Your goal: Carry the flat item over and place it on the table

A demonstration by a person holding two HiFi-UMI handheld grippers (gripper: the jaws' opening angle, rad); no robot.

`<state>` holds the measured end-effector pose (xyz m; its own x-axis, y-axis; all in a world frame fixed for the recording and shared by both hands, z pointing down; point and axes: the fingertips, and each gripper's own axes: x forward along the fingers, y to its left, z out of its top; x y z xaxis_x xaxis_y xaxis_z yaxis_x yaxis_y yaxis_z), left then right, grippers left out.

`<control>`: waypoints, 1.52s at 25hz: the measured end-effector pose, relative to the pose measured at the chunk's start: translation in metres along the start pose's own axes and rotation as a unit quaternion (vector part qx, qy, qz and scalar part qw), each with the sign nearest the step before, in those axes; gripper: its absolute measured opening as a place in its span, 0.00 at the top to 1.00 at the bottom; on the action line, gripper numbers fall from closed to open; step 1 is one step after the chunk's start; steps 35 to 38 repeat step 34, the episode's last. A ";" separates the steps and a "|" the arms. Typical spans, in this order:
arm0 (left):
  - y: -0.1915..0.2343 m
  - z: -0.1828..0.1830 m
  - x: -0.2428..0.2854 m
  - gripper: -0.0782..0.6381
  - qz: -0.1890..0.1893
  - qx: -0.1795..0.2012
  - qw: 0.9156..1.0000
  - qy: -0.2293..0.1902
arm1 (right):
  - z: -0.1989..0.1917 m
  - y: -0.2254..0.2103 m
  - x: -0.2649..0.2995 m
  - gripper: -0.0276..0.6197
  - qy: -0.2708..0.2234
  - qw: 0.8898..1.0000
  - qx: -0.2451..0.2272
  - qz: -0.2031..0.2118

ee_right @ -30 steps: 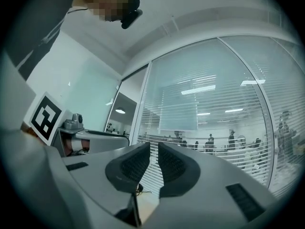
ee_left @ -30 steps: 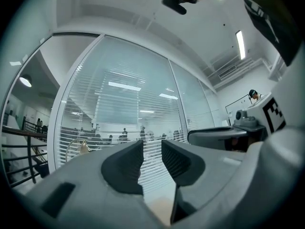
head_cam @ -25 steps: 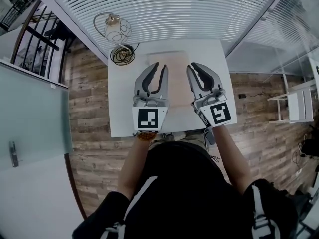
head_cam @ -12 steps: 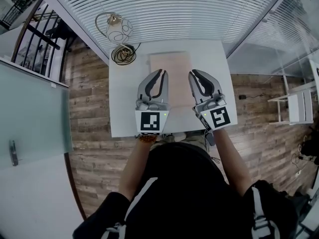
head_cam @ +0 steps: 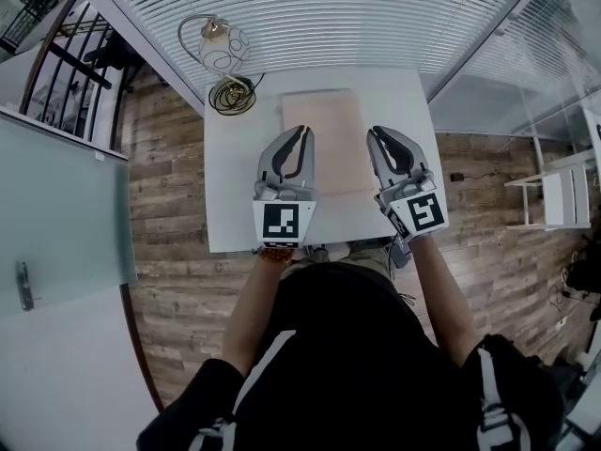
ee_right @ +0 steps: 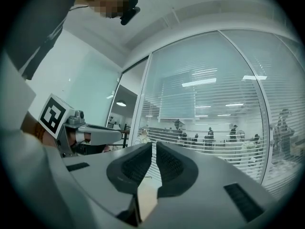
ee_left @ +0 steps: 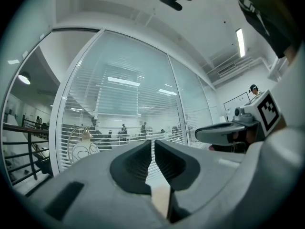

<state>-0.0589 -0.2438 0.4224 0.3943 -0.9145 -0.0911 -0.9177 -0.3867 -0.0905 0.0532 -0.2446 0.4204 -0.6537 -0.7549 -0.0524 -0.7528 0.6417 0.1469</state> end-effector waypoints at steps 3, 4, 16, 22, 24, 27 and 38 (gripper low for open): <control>-0.003 -0.004 -0.001 0.84 -0.003 0.003 1.000 0.001 | -0.007 -0.002 -0.007 0.91 0.011 1.000 0.003 -0.006; -0.005 -0.006 -0.001 0.84 -0.005 0.007 1.000 0.002 | -0.010 -0.002 -0.009 0.91 0.014 1.000 0.005 -0.009; -0.009 -0.033 -0.005 0.84 -0.010 -0.008 1.000 0.028 | -0.035 0.003 -0.020 0.94 0.041 0.999 0.004 -0.014; 0.001 -0.047 -0.007 0.84 0.000 -0.015 0.999 0.040 | -0.064 -0.001 -0.024 0.94 0.073 0.997 0.021 -0.029; 0.003 -0.052 -0.009 0.84 0.002 -0.017 0.999 0.047 | -0.074 -0.002 -0.026 0.94 0.087 0.995 0.026 -0.034; 0.008 -0.062 -0.010 0.84 0.007 -0.022 0.998 0.056 | -0.088 -0.003 -0.027 0.94 0.102 0.994 0.029 -0.037; 0.013 -0.093 -0.016 0.84 0.021 -0.046 0.994 0.094 | -0.117 -0.007 -0.033 0.95 0.135 0.989 0.043 -0.045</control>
